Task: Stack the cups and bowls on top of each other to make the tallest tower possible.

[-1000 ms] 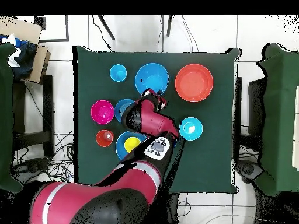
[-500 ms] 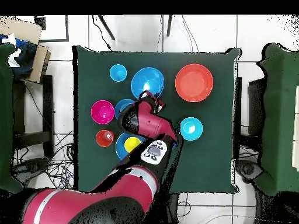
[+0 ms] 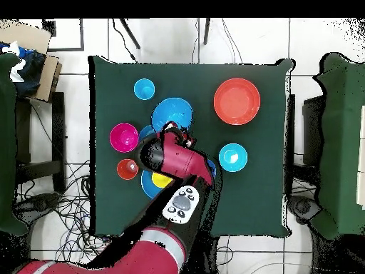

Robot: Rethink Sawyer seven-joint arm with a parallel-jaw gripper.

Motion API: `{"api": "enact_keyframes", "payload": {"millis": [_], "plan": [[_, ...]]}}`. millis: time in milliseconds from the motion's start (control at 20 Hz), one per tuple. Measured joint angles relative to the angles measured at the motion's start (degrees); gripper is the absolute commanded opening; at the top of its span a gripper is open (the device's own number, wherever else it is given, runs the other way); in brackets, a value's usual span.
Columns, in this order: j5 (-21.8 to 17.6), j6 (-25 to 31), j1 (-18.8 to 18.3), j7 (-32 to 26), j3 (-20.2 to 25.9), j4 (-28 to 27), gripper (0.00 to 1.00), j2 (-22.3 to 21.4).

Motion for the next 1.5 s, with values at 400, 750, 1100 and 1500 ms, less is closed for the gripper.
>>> {"api": "enact_keyframes", "payload": {"millis": [400, 750, 1100, 1500], "plan": [[0.0, 0.7, -0.3, 0.0, 0.0, 1.8, 0.0, -2.0], [0.0, 0.7, -0.8, 0.0, 0.0, 2.5, 0.0, -2.0], [0.0, 0.9, -1.0, 0.0, 0.0, 3.4, 0.0, -2.5], [0.0, 5.2, -1.0, 0.0, 0.0, 5.4, 0.0, -7.0]]}}
